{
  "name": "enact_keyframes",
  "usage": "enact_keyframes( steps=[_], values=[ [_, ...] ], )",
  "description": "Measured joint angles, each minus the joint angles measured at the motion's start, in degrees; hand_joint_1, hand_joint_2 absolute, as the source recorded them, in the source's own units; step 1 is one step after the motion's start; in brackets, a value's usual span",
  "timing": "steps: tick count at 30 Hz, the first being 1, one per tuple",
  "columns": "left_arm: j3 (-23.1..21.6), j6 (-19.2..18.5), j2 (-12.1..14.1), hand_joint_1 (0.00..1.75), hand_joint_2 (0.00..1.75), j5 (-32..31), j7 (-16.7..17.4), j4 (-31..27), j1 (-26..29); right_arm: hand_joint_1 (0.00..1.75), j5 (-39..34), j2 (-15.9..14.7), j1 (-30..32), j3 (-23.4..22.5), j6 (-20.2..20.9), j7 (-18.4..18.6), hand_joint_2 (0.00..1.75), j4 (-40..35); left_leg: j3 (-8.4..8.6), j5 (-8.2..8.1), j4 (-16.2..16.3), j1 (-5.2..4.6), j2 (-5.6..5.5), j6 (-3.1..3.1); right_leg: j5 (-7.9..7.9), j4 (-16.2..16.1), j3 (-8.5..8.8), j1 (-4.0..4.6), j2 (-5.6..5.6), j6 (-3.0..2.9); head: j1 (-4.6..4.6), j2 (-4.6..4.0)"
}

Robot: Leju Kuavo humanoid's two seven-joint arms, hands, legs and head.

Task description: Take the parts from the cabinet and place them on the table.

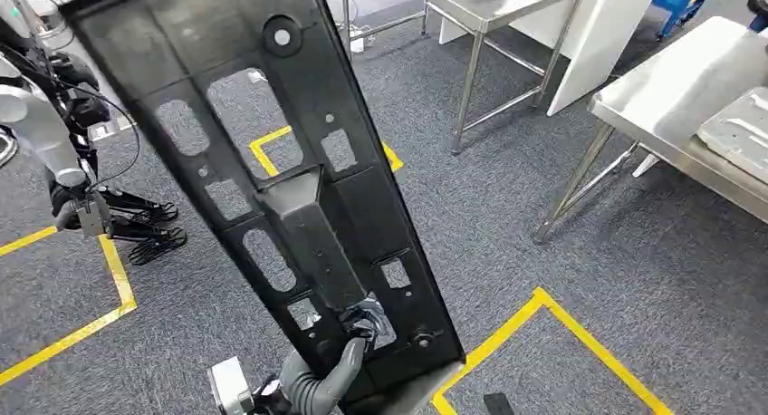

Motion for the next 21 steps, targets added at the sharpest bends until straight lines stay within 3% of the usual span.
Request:
enact_keyframes(
  steps=[2,3,4,6,7,8,9,12,13,14,15,17,18,19,20,21],
  values=[
    [0.0,0.0,0.3,1.75,1.75,0.0,0.7,0.0,0.4,0.0,-0.4,0.3,-0.1,0.0,0.0,-0.2,0.0,0.0,-0.06,-0.08,0.0,-0.2,1.53,0.11,-3.49,8.9,-4.32,-0.18,-0.85,0.41,-0.02,0.0],
    [0.0,0.0,0.4,1.75,1.75,-0.1,1.1,0.0,0.5,0.0,-0.7,0.4,-0.1,0.0,0.0,-0.2,0.0,0.0,-0.06,-0.12,0.0,-0.21,2.2,0.09,-3.58,10.9,-5.28,-0.26,-0.9,0.53,0.0,0.0],
    [0.0,0.0,0.5,1.75,1.75,-0.2,1.2,0.0,0.6,0.0,-0.7,0.6,0.1,0.0,0.0,-0.2,0.0,0.0,-0.05,-0.16,0.0,-0.21,2.8,0.06,-2.44,9.8,-4.76,-0.32,-0.96,0.6,0.0,0.0],
    [0.0,0.0,0.7,1.75,1.75,-0.2,2.1,0.0,0.6,0.0,-0.7,0.9,0.0,0.1,0.0,0.2,0.0,0.0,0.15,-0.37,0.1,-0.19,3.98,-0.17,2.45,-0.2,0.58,-0.36,-2.0,0.55,0.0,0.0],
    [0.0,0.0,0.8,1.75,1.75,-0.3,2.8,0.0,0.6,0.0,-0.8,1.0,0.0,0.2,0.0,0.3,0.0,0.0,0.37,-0.54,0.1,-0.22,4.43,-0.4,4.38,-5.5,3.66,-0.33,-3.65,0.43,0.02,0.0],
    [0.0,-0.1,0.9,1.75,1.75,-0.5,3.4,0.0,0.6,0.0,-1.2,1.4,-0.2,0.2,0.0,0.4,0.0,0.0,0.45,-0.74,0.1,-0.77,4.77,-0.71,3.84,-7.9,4.83,0.22,-5.63,0.02,0.0,0.0],
    [0.0,-0.1,1.0,1.75,1.75,-0.8,4.0,-0.1,0.5,0.0,-1.7,1.4,-0.2,0.2,0.0,0.4,0.0,0.0,0.44,-0.9,0.2,-0.9,5.05,-0.98,4.3,-8.0,4.7,0.25,-4.56,-0.61,-0.11,0.0],
    [0.0,0.0,1.4,1.75,1.75,-2.1,5.0,-0.2,0.6,0.0,-2.5,1.8,0.0,0.2,0.0,0.4,0.0,0.0,0.67,-0.99,0.0,-0.83,6.28,-1.79,4.31,-7.9,4.29,0.45,-3.26,-1.52,-0.2,0.0],
    [0.0,0.0,1.6,1.75,1.75,-2.3,5.1,-0.2,0.5,0.0,-2.8,2.0,0.0,0.2,0.0,0.5,0.0,0.0,0.51,-1.5,0.4,-0.57,5.54,-2.33,4.61,-8.1,4.4,0.07,-2.8,-1.98,-0.18,0.0],
    [0.0,0.0,1.7,1.75,1.75,-2.6,5.2,-0.3,0.4,0.0,-3.2,2.2,0.0,0.2,0.0,0.5,0.0,0.0,-0.18,-2.94,2.3,-0.23,3.16,-2.64,4.65,-8.1,4.33,-0.14,-2.26,-2.1,-0.22,0.0],
    [0.1,0.0,1.9,1.75,1.75,-2.7,5.2,-0.4,0.4,0.0,-3.4,2.2,-0.1,0.2,0.0,0.6,0.0,0.0,-1.83,-5.31,6.2,-0.27,2.12,-2.79,4.79,-8.1,4.25,-0.12,-1.91,-2.51,-0.31,0.0],
    [0.2,-0.5,2.5,1.75,1.75,-3.2,5.2,-0.4,0.4,0.0,-3.1,2.6,-0.2,0.2,0.0,1.0,0.0,0.0,-6.61,-9.82,16.7,-0.17,1.41,-2.96,4.95,-8.1,3.94,-0.07,-0.56,-2.78,-0.37,0.0],
    [0.3,-0.7,2.7,1.75,1.75,-3.3,5.3,-0.4,0.5,0.0,-3.0,2.7,-0.2,0.2,0.0,1.2,0.0,0.0,-8.06,-10.31,19.6,-0.18,1.29,-2.96,5.04,-8.1,3.85,-0.06,0.18,-2.77,-0.42,0.0],
    [0.3,-0.9,2.8,1.75,1.75,-3.5,5.2,-0.4,0.4,0.0,-3.0,2.8,-0.1,0.3,0.0,1.3,0.0,0.0,-8.22,-9.47,19.5,-0.18,1.24,-2.93,5.1,-8.0,3.85,-0.07,0.9,-2.7,-0.42,0.0],
    [0.3,-1.2,2.8,1.75,1.75,-3.5,5.2,-0.4,0.1,0.0,-3.2,3.0,0.0,0.3,0.0,1.4,0.0,0.0,-6.94,-7.35,16.6,-0.14,1.21,-2.83,5.18,-8.0,3.89,-0.08,1.7,-2.57,-0.46,0.0],
    [0.3,-1.5,2.8,1.75,1.75,-3.4,5.2,-0.4,0.0,0.0,-3.6,3.1,0.0,0.3,0.0,1.4,0.0,0.0,-4.56,-4.56,11.4,-0.1,0.96,-2.66,5.28,-8.0,3.94,-0.11,2.53,-2.42,-0.46,0.0]
  ],
)
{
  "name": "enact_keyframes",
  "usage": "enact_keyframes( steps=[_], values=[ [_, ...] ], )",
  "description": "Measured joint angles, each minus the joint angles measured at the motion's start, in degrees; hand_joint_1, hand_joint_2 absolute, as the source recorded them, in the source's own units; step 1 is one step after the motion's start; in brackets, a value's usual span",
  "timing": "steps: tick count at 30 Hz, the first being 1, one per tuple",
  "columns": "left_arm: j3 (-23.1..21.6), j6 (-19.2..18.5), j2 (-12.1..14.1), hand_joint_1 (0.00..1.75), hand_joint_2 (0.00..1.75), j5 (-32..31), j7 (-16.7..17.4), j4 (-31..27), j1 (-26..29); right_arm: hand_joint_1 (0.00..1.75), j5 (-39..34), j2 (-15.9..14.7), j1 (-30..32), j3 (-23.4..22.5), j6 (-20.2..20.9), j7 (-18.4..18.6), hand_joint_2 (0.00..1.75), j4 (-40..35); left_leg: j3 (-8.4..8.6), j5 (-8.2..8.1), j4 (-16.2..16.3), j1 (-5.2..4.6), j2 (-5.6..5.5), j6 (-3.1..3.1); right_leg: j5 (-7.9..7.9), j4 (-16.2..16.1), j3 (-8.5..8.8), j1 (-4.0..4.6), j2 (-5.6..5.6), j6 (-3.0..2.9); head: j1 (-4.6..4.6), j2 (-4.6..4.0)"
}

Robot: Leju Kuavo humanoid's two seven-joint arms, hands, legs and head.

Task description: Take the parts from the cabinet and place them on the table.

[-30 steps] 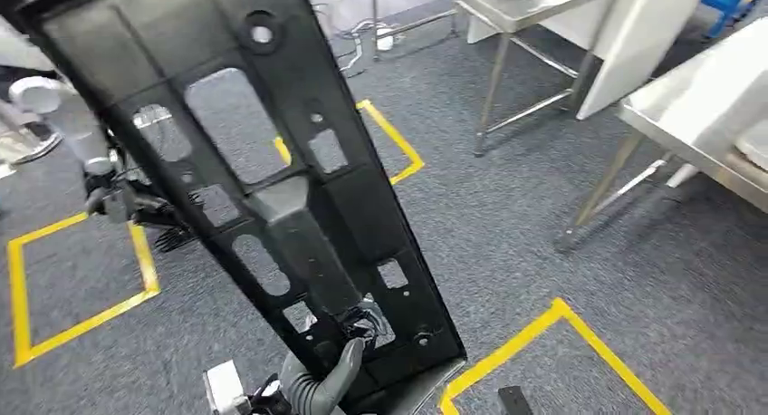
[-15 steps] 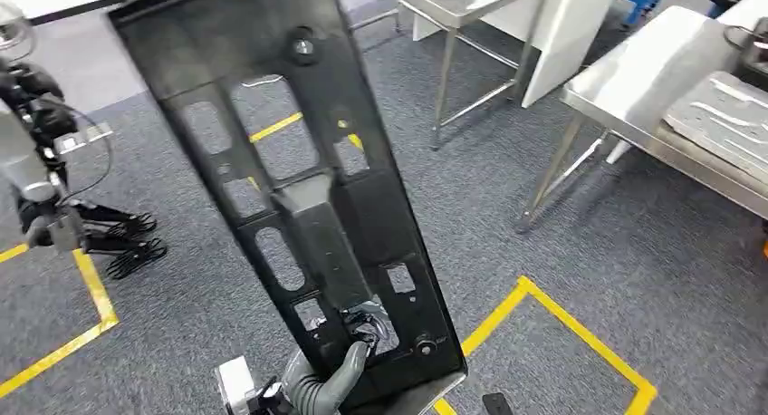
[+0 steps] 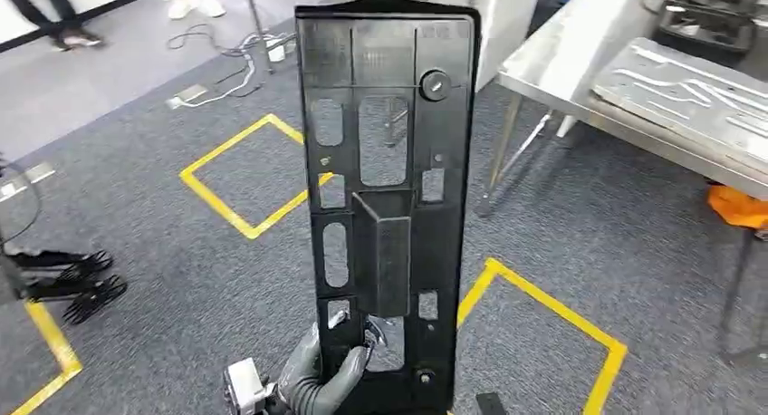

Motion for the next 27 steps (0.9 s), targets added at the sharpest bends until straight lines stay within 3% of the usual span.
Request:
enact_keyframes(
  steps=[1,2,3,6,7,8,9,11,12,13,14,16,17,18,21,22,23,24,26,27],
  values=[
    [0.0,-0.3,0.0,1.75,1.75,0.2,0.0,0.0,-0.1,0.0,-0.3,0.0,-0.1,0.0,0.0,-0.2,0.0,0.0,2.73,2.63,-5.8,0.15,-1.2,0.18,0.09,0.0,0.03,-0.02,0.75,0.17,0.0,0.0],
    [0.1,-0.8,0.0,1.75,1.75,0.4,-0.1,0.0,-0.3,0.0,-0.4,0.0,-0.1,0.0,0.0,-0.5,0.0,0.0,4.25,3.5,-9.8,0.38,-4.23,0.37,0.22,0.0,-0.15,-0.02,1.24,0.43,-0.02,0.0],
    [0.1,-1.2,0.0,1.75,1.75,0.7,-0.4,0.0,-0.2,0.0,-0.6,0.0,-0.3,0.0,0.0,-0.9,0.0,0.0,4.3,3.37,-10.6,0.38,-4.39,0.51,0.25,0.3,-0.47,0.36,1.99,0.73,0.0,0.0],
    [0.2,-2.4,0.0,1.75,1.75,1.2,-1.8,0.1,-0.2,0.0,-1.0,-0.2,0.1,0.0,0.0,-2.1,0.0,0.0,4.23,3.71,-10.5,-0.27,-3.11,1.48,0.88,-0.3,-0.85,-0.19,3.23,1.92,0.07,0.0],
    [0.2,-2.7,0.0,1.75,1.75,1.3,-2.4,0.1,-0.2,0.0,-1.3,-0.5,0.2,0.0,0.0,-2.6,0.0,0.0,4.52,4.18,-10.9,0.22,-2.26,2.1,0.72,0.0,-1.08,-0.27,2.99,2.12,0.04,0.0],
    [0.2,-2.9,0.0,1.75,1.75,1.4,-2.8,0.1,-0.2,0.0,-1.4,-0.4,0.3,0.0,0.0,-3.0,0.0,0.0,4.57,4.3,-10.9,0.19,-1.87,2.29,-0.4,1.5,-1.69,0.11,-0.1,2.25,0.15,0.0],
    [0.2,-3.2,-0.1,1.75,1.75,1.5,-3.3,0.1,-0.2,0.0,-1.4,-0.4,0.2,0.0,0.0,-3.3,0.0,0.0,4.52,4.31,-10.9,0.18,-1.21,2.69,-2.66,4.8,-3.18,0.16,-2.1,2.47,0.48,0.0],
    [0.2,-3.7,-0.1,1.75,1.75,1.9,-3.9,0.2,-0.1,0.0,-1.6,-0.7,-0.2,0.0,0.0,-3.8,0.0,0.0,4.39,4.27,-10.9,-0.12,0.38,2.77,-7.48,15.1,-7.87,0.05,-3.39,2.79,0.5,0.0],
    [0.2,-3.9,-0.1,1.75,1.75,2.1,-4.2,0.4,0.1,0.0,-1.9,-0.9,-0.2,0.0,0.0,-4.0,0.0,0.0,4.33,4.23,-10.9,-0.17,1.13,2.82,-8.59,18.8,-9.48,0.01,-3.43,2.88,0.5,0.0],
    [0.2,-4.2,-0.2,1.75,1.75,2.4,-4.4,0.5,0.1,0.0,-2.1,-1.0,-0.1,0.0,0.0,-4.1,0.0,0.0,4.32,4.22,-10.9,-0.21,1.84,2.81,-8.2,19.2,-9.55,0.01,-3.44,2.9,0.48,0.0],
    [0.2,-4.3,-0.3,1.75,1.75,2.6,-4.5,0.6,0.1,0.0,-2.7,-1.3,0.0,0.0,0.0,-4.4,0.0,0.0,4.32,4.2,-10.9,-0.26,2.48,2.79,-6.77,16.7,-8.16,0.02,-3.48,2.85,0.5,0.0],
    [0.2,-4.5,-0.5,1.75,1.75,2.6,-4.9,0.7,0.1,0.0,-3.7,-1.8,-0.1,0.0,0.0,-4.8,0.0,0.0,4.46,4.1,-10.9,-0.36,3.62,2.65,-2.34,5.8,-1.93,0.12,-4.72,2.44,0.5,0.0],
    [0.2,-4.5,-0.6,1.75,1.75,2.6,-5.2,0.7,0.1,0.0,-3.9,-2.0,-0.2,0.0,0.0,-5.0,0.0,0.0,4.61,4.02,-10.9,-0.55,4.14,2.52,-1.28,0.3,1.31,0.47,-7.65,1.91,0.5,0.0],
    [0.3,-4.6,-0.7,1.75,1.75,2.6,-5.3,0.8,0.1,0.0,-4.1,-2.2,-0.4,0.0,0.0,-5.0,0.0,0.0,4.6,3.85,-10.9,-0.98,4.57,2.24,-1.27,0.2,1.12,0.93,-7.79,1.5,0.44,0.0],
    [0.3,-4.7,-0.9,1.75,1.75,2.6,-5.4,0.9,0.1,0.0,-4.3,-2.5,-0.3,0.0,0.0,-5.2,0.0,0.0,4.77,3.88,-11.1,-0.82,5.73,1.41,-1.09,0.1,0.63,1.15,-6.07,0.73,0.39,0.0],
    [0.3,-4.7,-1.0,1.75,1.75,2.6,-5.5,0.9,0.1,0.0,-4.2,-2.6,-0.3,0.0,0.0,-5.1,0.0,0.0,4.91,3.62,-11.0,-0.99,5.87,0.95,-0.69,-0.4,0.81,0.57,-5.5,0.18,0.37,0.0],
    [0.3,-4.7,-1.0,1.75,1.75,2.6,-5.6,0.9,0.1,0.0,-4.1,-2.6,-0.2,0.0,0.0,-4.8,0.0,0.0,4.58,2.75,-10.0,-0.6,3.42,0.56,-0.52,-0.5,0.85,0.37,-5.05,0.0,0.37,0.0],
    [0.4,-4.6,-1.0,1.75,1.75,2.7,-6.1,0.9,0.1,0.0,-4.0,-2.8,-0.4,0.0,0.0,-4.2,0.0,0.0,3.3,0.77,-7.1,-0.38,1.66,0.36,-0.39,-0.5,0.74,0.3,-4.68,-0.36,0.13,0.0],
    [0.6,-4.2,-1.0,1.75,1.75,3.3,-6.7,1.0,0.6,0.0,-3.7,-3.0,-0.7,0.0,0.0,-3.5,0.0,0.0,-1.34,-4.06,3.0,-0.22,0.36,-0.02,-0.26,-0.4,0.47,0.6,-3.55,-0.6,-0.02,0.0],
    [0.7,-4.0,-1.0,1.75,1.75,3.7,-7.1,1.2,0.9,0.0,-3.7,-3.1,-0.6,0.0,0.0,-3.4,0.0,0.0,-3.48,-5.31,7.3,-0.23,0.25,-0.06,-0.21,-0.4,0.36,0.65,-2.84,-0.58,-0.04,0.0]
  ],
)
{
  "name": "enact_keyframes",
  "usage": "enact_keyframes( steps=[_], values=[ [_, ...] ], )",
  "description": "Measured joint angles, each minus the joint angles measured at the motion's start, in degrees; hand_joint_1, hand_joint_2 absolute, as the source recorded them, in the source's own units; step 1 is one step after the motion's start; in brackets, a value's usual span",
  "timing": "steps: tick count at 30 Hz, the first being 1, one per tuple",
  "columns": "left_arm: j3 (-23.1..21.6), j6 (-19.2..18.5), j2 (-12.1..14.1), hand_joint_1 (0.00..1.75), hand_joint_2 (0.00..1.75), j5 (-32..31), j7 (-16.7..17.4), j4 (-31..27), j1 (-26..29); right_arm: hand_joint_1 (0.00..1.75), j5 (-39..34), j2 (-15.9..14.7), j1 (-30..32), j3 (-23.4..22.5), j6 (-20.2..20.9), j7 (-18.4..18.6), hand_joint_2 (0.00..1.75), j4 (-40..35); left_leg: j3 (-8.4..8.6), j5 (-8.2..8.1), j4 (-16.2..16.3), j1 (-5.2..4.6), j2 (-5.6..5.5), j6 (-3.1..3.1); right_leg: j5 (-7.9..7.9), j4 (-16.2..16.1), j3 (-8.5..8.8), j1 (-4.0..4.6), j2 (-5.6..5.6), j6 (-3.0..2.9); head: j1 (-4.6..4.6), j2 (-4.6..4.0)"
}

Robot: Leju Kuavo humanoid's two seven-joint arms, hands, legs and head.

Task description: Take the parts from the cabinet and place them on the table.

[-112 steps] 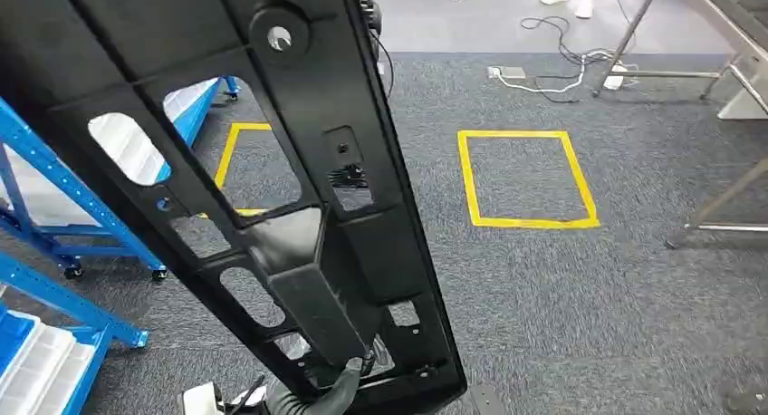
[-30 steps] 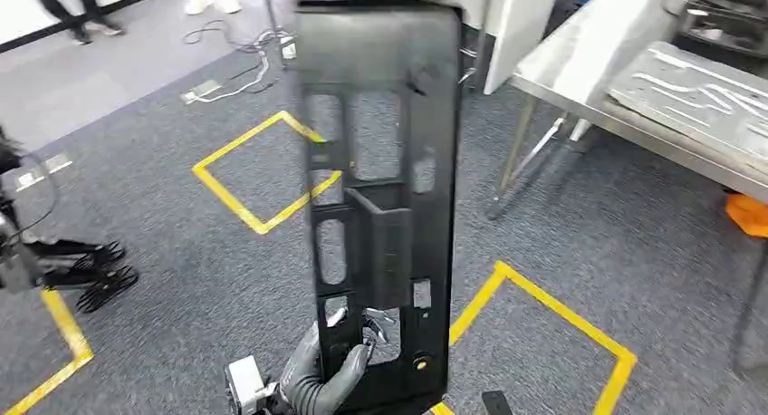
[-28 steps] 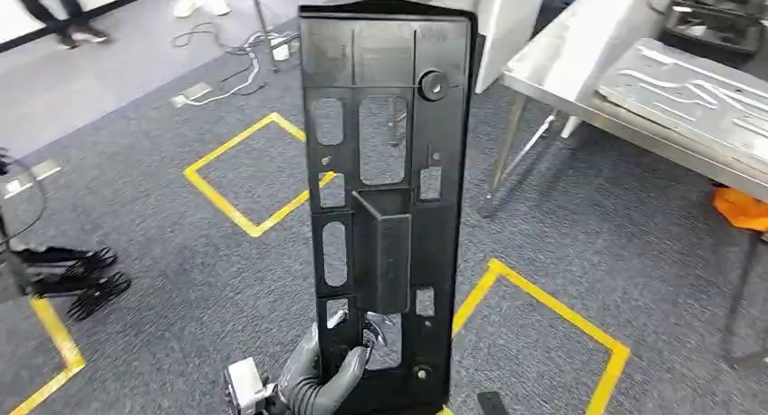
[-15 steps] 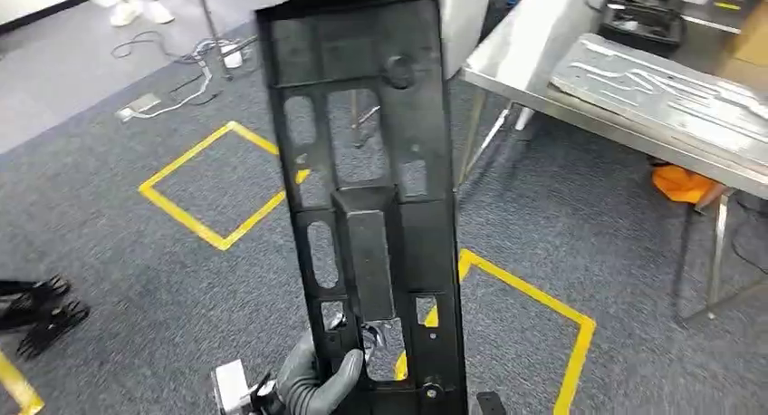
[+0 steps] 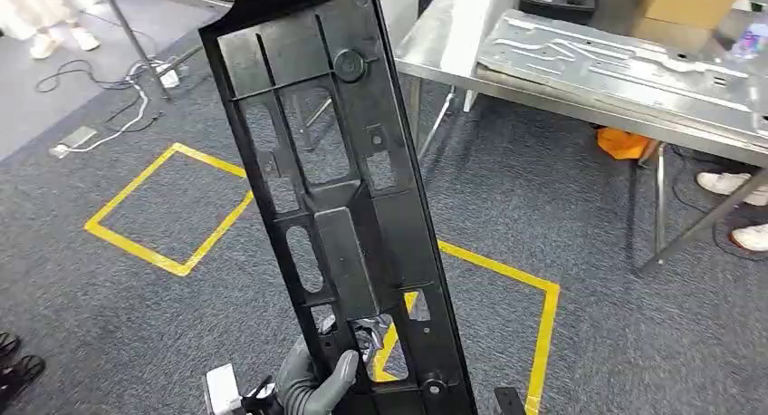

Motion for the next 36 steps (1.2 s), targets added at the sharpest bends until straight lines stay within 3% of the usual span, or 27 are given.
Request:
enact_keyframes(
  steps=[1,2,4,5,6,7,10,11,12,13,15,16,17,19,20,21,25,26,27,28,29,30,31,32,34,35,36],
  values=[
    [0.0,0.1,0.0,1.75,1.75,0.2,-0.3,0.1,0.2,0.0,0.0,-0.1,0.1,0.0,0.0,0.0,0.0,0.0,-0.84,0.3,1.5,-0.04,-0.02,0.02,0.06,0.0,-0.02,0.09,0.71,0.02,0.0,0.0],
    [0.0,0.2,0.0,1.75,1.75,0.2,-0.6,0.2,0.2,0.0,0.0,-0.3,0.1,0.0,0.0,0.1,0.0,0.0,-0.14,1.76,-0.2,-0.04,-0.03,0.06,0.1,0.0,0.01,0.08,1.42,0.05,0.0,0.0],
    [0.0,0.7,0.0,1.75,1.75,0.4,-0.7,0.4,0.2,0.0,0.0,-0.6,0.1,0.2,0.0,0.2,0.0,0.0,4.5,6.9,-10.2,0.13,-0.62,0.3,0.26,0.0,0.12,-0.06,2.97,0.32,0.0,0.0],
    [0.0,0.7,0.0,1.75,1.75,0.6,-0.7,0.4,0.2,0.0,0.0,-0.7,0.0,0.2,0.0,0.0,0.0,0.0,6.99,9.14,-15.5,0.4,-2.71,0.33,0.35,0.1,0.07,-0.14,3.64,0.53,-0.02,0.0],
    [0.0,0.7,-0.1,1.75,1.75,0.7,-0.8,0.5,0.2,0.0,0.0,-1.0,-0.1,0.4,0.0,-0.4,0.0,0.0,7.73,8.66,-17.7,0.59,-5.74,0.46,0.46,0.2,-0.31,0.13,4.22,0.91,-0.04,0.0],
    [0.0,0.7,-0.2,1.75,1.75,0.6,-1.0,0.5,0.2,0.0,-0.1,-1.2,-0.2,0.6,0.0,-0.8,0.0,0.0,7.43,9.02,-17.8,0.58,-4.68,0.81,0.64,0.2,-0.75,0.02,4.91,1.21,0.0,0.0],
    [0.0,0.9,-0.4,1.75,1.75,-0.6,-1.7,0.5,-0.1,0.0,0.1,-1.8,0.1,0.9,0.0,-0.1,0.0,0.0,7.66,9.39,-17.9,0.05,-3.24,1.99,1.03,0.0,-1.3,-0.47,6.32,2.27,0.0,0.0],
    [0.0,1.1,-0.6,1.75,1.75,-0.9,-1.8,0.5,-0.4,0.0,0.2,-1.9,0.3,1.1,0.0,0.5,0.0,0.0,7.69,9.69,-18.1,0.25,-2.43,2.45,0.57,0.8,-1.4,-0.5,4.14,2.38,0.02,0.0],
    [0.0,1.2,-0.9,1.75,1.75,-1.1,-2.0,0.4,-0.5,0.0,0.2,-1.9,0.3,1.3,0.0,1.0,0.0,0.0,7.69,9.67,-18.1,0.23,-2.03,2.78,-1.15,3.1,-2.47,-0.16,1.3,2.58,0.31,0.0],
    [0.0,1.3,-1.1,1.75,1.75,-1.1,-2.3,0.4,-0.5,0.0,0.2,-2.1,0.1,1.5,0.0,1.1,0.0,0.0,7.68,9.63,-18.1,0.08,-1.23,2.93,-3.81,7.7,-4.64,-0.23,0.01,2.83,0.44,0.0],
    [-0.1,1.3,-1.2,1.75,1.75,-1.1,-2.4,0.4,-0.4,0.0,0.1,-2.1,0.0,1.6,0.0,1.2,0.0,0.0,7.61,9.55,-18.1,-0.19,0.47,3.06,-8.16,18.2,-9.58,-0.35,-0.61,3.05,0.44,0.0],
    [-0.1,1.4,-1.2,1.75,1.75,-1.1,-2.4,0.4,-0.4,0.0,0.1,-2.2,0.0,1.7,0.0,1.2,0.0,0.0,7.6,9.51,-18.1,-0.22,1.26,3.06,-8.48,20.6,-10.69,-0.35,-0.63,3.09,0.44,0.0],
    [-0.1,1.4,-1.2,1.75,1.75,-1.1,-2.4,0.4,-0.4,0.0,0.1,-2.3,0.1,1.9,0.0,1.2,0.0,0.0,7.62,9.47,-18.1,-0.26,1.92,3.06,-7.57,19.6,-10.19,-0.35,-0.65,3.08,0.44,0.0],
    [-0.1,1.5,-1.3,1.75,1.75,-1.3,-2.6,0.4,-0.4,0.0,0.1,-2.5,0.1,2.3,0.0,1.1,0.0,0.0,7.74,9.34,-18.1,-0.28,3.15,2.88,-3.25,10.4,-5.08,-0.31,-1.28,2.78,0.44,0.0],
    [-0.1,1.8,-1.4,1.75,1.75,-1.6,-2.7,0.4,-0.4,0.0,0.1,-2.6,0.1,2.4,0.0,0.9,0.0,0.0,7.92,9.22,-18.1,-0.31,3.65,2.77,-1.17,4.3,-1.53,-0.24,-2.77,2.55,0.44,0.0],
    [-0.1,2.1,-1.5,1.75,1.75,-2.0,-2.9,0.3,-0.5,0.0,0.3,-2.7,-0.1,2.4,0.0,0.8,0.0,0.0,8.01,9.02,-18.1,-0.7,4.11,2.49,-1.25,0.6,0.32,0.16,-5.38,2.14,0.44,0.0],
    [-0.2,3.1,-1.6,1.75,1.75,-2.8,-3.0,-0.6,-0.5,0.0,0.6,-2.9,-0.1,3.0,0.0,1.1,0.0,0.0,8.3,8.62,-18.2,-0.87,5.94,1.3,-0.77,0.7,-0.18,0.59,-2.97,1.06,0.31,0.0],
    [-0.2,3.3,-1.6,1.75,1.75,-2.8,-3.0,-0.9,-0.6,0.0,0.5,-2.9,0.0,3.1,0.0,1.1,0.0,0.0,8.15,8.2,-17.9,-0.63,5.71,0.92,-0.4,0.3,0.06,-0.07,-2.43,0.54,0.31,0.0],
    [-0.2,3.4,-1.6,1.75,1.75,-2.8,-3.0,-1.0,-0.6,0.0,0.5,-2.9,0.1,3.3,0.0,1.0,0.0,0.0,7.86,7.45,-16.9,-0.44,4.07,0.67,-0.39,0.3,0.07,0.01,-2.12,0.52,0.35,0.0],
    [-0.2,3.4,-1.6,1.75,1.75,-2.8,-3.0,-1.2,-0.7,0.0,0.6,-2.9,0.0,3.5,0.0,0.7,0.0,0.0,5.98,4.99,-12.7,-0.31,1.42,0.38,-0.29,0.3,0.0,-0.14,-1.45,0.2,0.0,0.0],
    [-0.1,3.6,-1.6,1.75,1.75,-2.8,-3.0,-1.2,-0.6,0.0,0.6,-2.9,-0.2,3.6,0.0,0.7,0.0,0.0,3.73,2.67,-7.9,-0.2,0.56,0.19,-0.23,0.3,-0.04,-0.13,-0.91,0.05,-0.04,0.0],
    [-0.1,3.7,-1.6,1.75,1.75,-2.8,-3.0,-1.2,-0.5,0.0,0.7,-2.9,-0.2,3.8,0.0,0.7,0.0,0.0,1.11,0.5,-2.6,-0.21,0.12,0.09,-0.24,0.3,-0.14,-0.11,-0.2,-0.04,-0.07,0.0],
    [-0.1,3.8,-1.6,1.75,1.75,-2.8,-3.0,-1.2,-0.5,0.0,0.7,-2.9,-0.2,3.9,0.0,0.7,0.0,0.0,-0.84,-0.36,1.1,-0.21,-0.01,0.04,-0.22,0.3,-0.16,-0.09,0.55,-0.06,-0.09,0.0],
    [-0.1,3.8,-1.6,1.75,1.75,-2.8,-3.0,-1.3,-0.5,0.0,0.7,-2.9,-0.1,3.9,0.0,0.7,0.0,0.0,-1.31,0.3,1.5,-0.21,-0.02,0.03,-0.22,0.3,-0.12,-0.09,1.26,-0.06,-0.09,0.0],
    [-0.1,4.0,-1.6,1.75,1.75,-2.8,-3.1,-1.3,-0.5,0.0,0.7,-2.9,-0.1,4.0,0.0,0.9,0.0,0.0,1.14,3.92,-3.9,-0.19,-0.16,0.19,-0.2,0.4,0.05,-0.12,2.51,-0.03,-0.09,0.0],
    [-0.1,4.2,-1.6,1.75,1.75,-3.0,-3.1,-1.5,-0.5,0.0,0.7,-2.9,-0.1,4.3,0.0,1.0,0.0,0.0,4.84,7.7,-11.9,-0.09,-0.9,0.4,-0.19,0.4,0.22,-0.12,3.53,0.03,-0.11,0.0],
    [-0.1,4.3,-1.6,1.75,1.75,-3.2,-3.1,-1.6,-0.5,0.0,0.7,-2.9,-0.1,4.3,0.0,1.0,0.0,0.0,7.3,9.58,-17.2,0.05,-2.76,0.72,-0.16,0.4,0.29,-0.17,4.14,0.13,-0.11,0.0]
  ],
)
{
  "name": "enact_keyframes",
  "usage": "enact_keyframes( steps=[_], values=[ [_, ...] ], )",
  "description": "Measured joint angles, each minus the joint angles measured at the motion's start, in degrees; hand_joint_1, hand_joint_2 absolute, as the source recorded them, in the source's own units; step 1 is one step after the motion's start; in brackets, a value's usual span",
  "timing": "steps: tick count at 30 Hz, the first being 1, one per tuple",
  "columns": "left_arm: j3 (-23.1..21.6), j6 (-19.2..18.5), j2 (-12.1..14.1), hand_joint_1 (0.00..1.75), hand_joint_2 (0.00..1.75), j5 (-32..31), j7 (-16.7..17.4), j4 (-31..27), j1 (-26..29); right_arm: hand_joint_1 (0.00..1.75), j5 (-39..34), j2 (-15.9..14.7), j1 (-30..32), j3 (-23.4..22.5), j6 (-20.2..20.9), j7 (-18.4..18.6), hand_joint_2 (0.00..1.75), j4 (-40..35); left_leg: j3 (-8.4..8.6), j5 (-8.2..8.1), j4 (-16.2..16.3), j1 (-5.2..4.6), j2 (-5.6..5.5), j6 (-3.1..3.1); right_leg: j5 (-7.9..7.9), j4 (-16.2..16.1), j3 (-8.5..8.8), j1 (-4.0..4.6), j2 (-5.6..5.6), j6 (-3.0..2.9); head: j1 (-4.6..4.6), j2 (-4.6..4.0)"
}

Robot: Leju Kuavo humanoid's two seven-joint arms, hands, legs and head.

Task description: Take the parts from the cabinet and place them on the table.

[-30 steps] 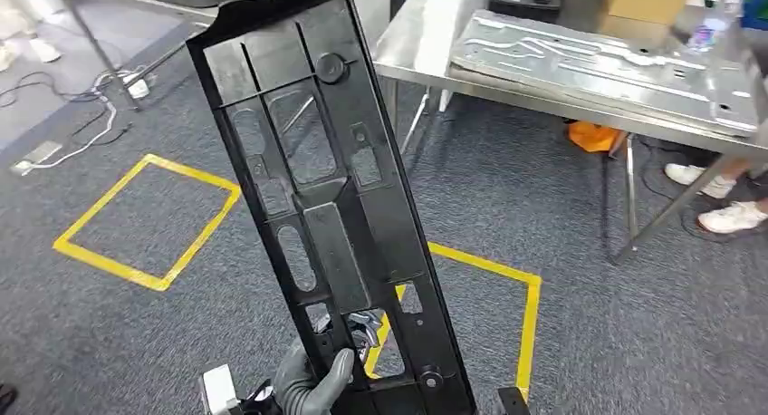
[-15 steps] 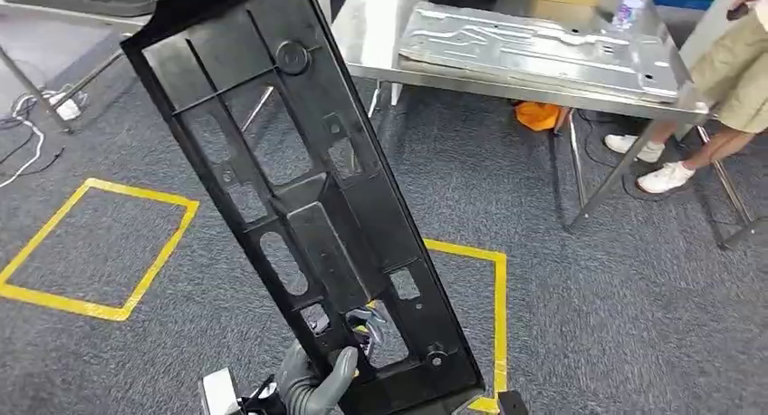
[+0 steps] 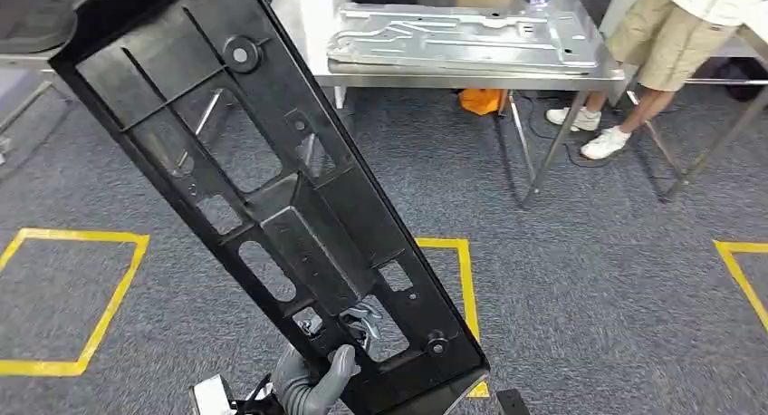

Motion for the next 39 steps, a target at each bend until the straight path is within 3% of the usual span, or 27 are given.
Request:
enact_keyframes(
  steps=[1,5,6,7,8,9,11,12,13,15,16,17,21,22,23,25,26,27,28,29,31,32,34,35,37,38,39],
  values=[
    [0.0,0.1,0.0,1.75,1.75,-0.2,0.0,0.0,0.0,0.0,0.0,0.1,0.0,0.0,0.0,0.0,0.0,0.0,0.19,-0.65,-0.6,-0.06,-1.17,0.18,0.13,0.0,-0.18,0.19,0.36,0.36,0.02,0.0],
    [0.0,0.2,0.0,1.75,1.75,-0.3,0.0,-0.5,0.0,0.0,-0.1,-0.1,0.3,0.6,0.0,0.1,0.0,0.0,0.29,0.17,-1.1,-0.58,0.08,1.29,0.45,-0.4,-0.75,-0.12,1.51,1.69,0.0,0.0],
    [0.0,0.2,0.0,1.75,1.75,-0.3,0.0,-0.7,-0.1,0.0,-0.2,-0.3,0.4,0.7,0.0,0.0,0.0,0.0,0.43,0.56,-1.5,-0.11,0.85,1.84,-0.03,0.6,-0.87,-0.19,0.06,1.81,0.02,0.0],
    [0.0,0.3,0.0,1.75,1.75,-0.3,0.0,-0.8,-0.1,0.0,-0.2,-0.1,0.4,0.9,0.0,0.0,0.0,0.0,0.54,0.51,-1.5,-0.11,1.14,1.97,-1.06,2.2,-1.66,0.18,-2.51,1.99,0.13,0.0],
    [0.0,0.4,0.0,1.75,1.75,-0.4,0.0,-1.0,-0.2,0.0,-0.2,-0.1,0.3,1.0,0.0,-0.2,0.0,0.0,0.57,0.43,-1.5,-0.2,1.82,2.35,-3.64,6.5,-3.78,0.06,-4.18,2.26,0.39,0.0],
    [0.0,0.5,0.0,1.75,1.75,-0.4,0.0,-1.0,-0.1,0.0,-0.1,-0.1,0.1,1.0,0.0,-0.4,0.0,0.0,0.57,0.4,-1.5,-0.29,2.24,2.39,-5.92,11.2,-6.11,-0.14,-4.67,2.44,0.39,0.0],
    [0.1,0.8,0.0,1.75,1.75,-0.6,0.0,-1.0,0.0,0.0,0.8,-0.1,0.0,1.4,0.0,-0.9,0.0,0.0,0.43,0.37,-1.5,-0.32,3.3,2.39,-8.62,19.2,-10.0,-0.3,-4.78,2.75,0.39,0.0],
    [0.1,1.1,0.0,1.75,1.75,-0.7,0.0,-1.0,0.0,0.0,1.2,-0.1,0.1,1.7,0.0,-1.1,0.0,0.0,0.42,0.36,-1.5,-0.29,3.67,2.37,-7.98,19.2,-10.04,-0.37,-4.8,2.84,0.39,0.0],
    [0.1,1.2,0.0,1.75,1.75,-0.7,0.1,-1.0,0.0,0.0,1.4,-0.1,0.1,2.1,0.0,-1.3,0.0,0.0,0.45,0.32,-1.5,-0.25,3.96,2.31,-6.0,16.2,-8.33,-0.51,-4.84,2.87,0.42,0.0],
    [0.2,1.7,0.0,1.75,1.75,-0.7,0.2,-1.0,0.0,0.0,1.7,-0.1,0.0,2.3,0.0,-1.4,0.0,0.0,0.61,0.21,-1.5,-0.19,4.19,2.12,-2.16,7.4,-3.5,-0.69,-5.26,2.84,0.42,0.0],
    [0.2,1.7,0.0,1.75,1.75,-0.7,0.2,-1.0,0.0,0.0,1.7,-0.2,-0.1,2.4,0.0,-1.5,0.0,0.0,0.87,0.03,-1.5,-0.2,4.32,1.72,-1.06,-0.2,0.56,-0.72,-6.47,2.74,0.39,0.0],
    [0.3,1.9,0.0,1.75,1.75,-0.7,0.3,-1.0,-0.1,0.0,1.7,-0.1,-0.2,2.4,0.0,-1.5,0.0,0.0,0.74,-0.01,-1.5,-0.69,4.36,1.3,-0.87,0.0,0.66,-0.12,-6.45,2.43,0.4,0.0],
    [0.7,2.3,0.0,1.75,1.75,-0.7,0.5,-1.2,-0.1,0.0,1.7,-0.1,-0.2,2.9,0.0,-1.6,0.0,0.0,0.7,-0.14,-1.6,-0.35,4.59,-0.06,-0.64,-0.3,0.44,-0.1,-5.82,0.72,0.31,0.0],
    [0.8,2.3,0.0,1.75,1.75,-0.7,0.6,-1.3,-0.1,0.0,1.7,-0.1,-0.2,3.0,0.0,-1.6,0.0,0.0,0.15,-1.13,-0.2,-0.09,3.88,-0.33,-0.57,-0.3,0.45,-0.25,-5.78,0.5,0.31,0.0],
    [1.0,2.3,0.0,1.75,1.75,-0.7,0.6,-1.4,-0.1,0.0,1.7,-0.1,-0.4,3.1,0.0,-1.6,0.0,0.0,-1.42,-3.33,3.3,-0.09,3.31,-0.53,-0.56,-0.3,0.41,-0.27,-5.71,0.11,0.09,0.0],
    [1.1,2.3,0.0,1.75,1.75,-0.6,0.6,-1.4,0.0,0.0,1.8,-0.2,-0.5,3.4,0.0,-1.5,0.0,0.0,-6.18,-7.86,13.5,-0.06,2.81,-0.88,-0.56,-0.3,0.3,-0.13,-5.32,-0.11,0.02,0.0],
    [1.1,2.3,0.0,1.75,1.75,-0.5,0.7,-1.4,0.2,0.0,2.0,-0.2,-0.4,3.5,0.0,-1.3,0.0,0.0,-8.33,-9.13,17.9,-0.06,2.77,-0.91,-0.57,-0.3,0.29,-0.05,-5.1,-0.12,0.02,0.0],
    [1.2,2.3,0.1,1.75,1.75,-0.5,0.7,-1.4,0.2,0.0,2.3,-0.2,-0.4,3.8,0.0,-1.2,0.0,0.0,-9.05,-8.85,18.9,-0.07,2.75,-0.89,-0.57,-0.3,0.32,0.0,-4.89,-0.12,0.02,0.0],
    [1.2,2.3,0.1,1.75,1.75,-0.5,0.7,-1.4,0.2,0.0,2.4,-0.2,-0.4,3.9,0.0,-1.0,0.0,0.0,-8.23,-7.31,16.8,-0.08,2.74,-0.77,-0.57,-0.3,0.39,0.03,-4.63,-0.11,0.0,0.0],
    [1.2,2.3,0.1,1.75,1.75,-0.5,0.7,-1.4,0.2,0.0,2.6,-0.2,-0.4,4.0,0.0,-0.9,0.0,0.0,-6.13,-4.9,12.5,-0.09,2.72,-0.55,-0.57,-0.3,0.5,0.04,-4.38,-0.1,0.0,0.0],
    [1.4,2.3,0.1,1.75,1.75,-0.5,0.7,-1.4,0.2,0.0,2.9,-0.1,-0.5,4.3,0.0,-0.7,0.0,0.0,-0.12,0.43,0.0,-0.23,2.11,0.24,-0.6,-0.3,0.77,0.05,-3.93,0.0,0.0,0.0],
    [1.4,2.3,0.1,1.75,1.75,-0.5,0.7,-1.4,0.1,0.0,2.9,-0.1,-0.5,4.5,0.0,-0.6,0.0,0.0,0.35,0.01,-1.5,-0.58,2.0,0.4,-0.7,-0.1,0.64,0.46,-3.83,0.23,-0.02,0.0],
    [1.4,2.3,0.1,1.75,1.75,-0.5,0.7,-1.4,0.1,0.0,2.9,-0.1,-0.5,4.8,0.0,-0.4,0.0,0.0,0.04,0.14,-1.5,-0.55,2.07,0.53,-0.73,-0.2,0.47,0.23,-3.78,0.73,0.02,0.0],
    [1.4,2.3,0.1,1.75,1.75,-0.5,0.7,-1.4,0.1,0.0,2.9,-0.1,-0.4,4.9,0.0,-0.4,0.0,0.0,0.01,0.16,-1.5,-0.73,2.04,0.88,-0.62,-0.3,0.52,0.02,-3.83,1.03,0.0,0.0],
    [1.4,2.3,0.1,1.75,1.75,-0.6,0.7,-1.7,0.1,0.0,3.2,-0.2,-0.5,5.3,0.0,-0.2,0.0,0.0,0.71,0.84,-2.3,-0.22,1.94,1.63,-1.27,0.6,0.34,-0.11,-4.31,1.63,0.0,0.0],
    [1.5,2.3,0.1,1.75,1.75,-0.6,0.7,-1.8,0.0,0.0,3.4,-0.1,-0.5,5.4,0.0,-0.2,0.0,0.0,0.78,0.86,-2.2,-0.14,1.92,1.91,-3.21,3.0,-0.73,-0.03,-4.57,1.83,0.17,0.0],
    [1.5,2.4,0.1,1.75,1.75,-0.6,0.7,-1.8,0.0,0.0,3.4,0.0,-0.5,5.6,0.0,-0.2,0.0,0.0,0.79,0.91,-2.2,-0.16,2.0,2.0,-5.78,7.7,-2.81,-0.16,-4.58,2.12,0.31,0.0]
  ],
)
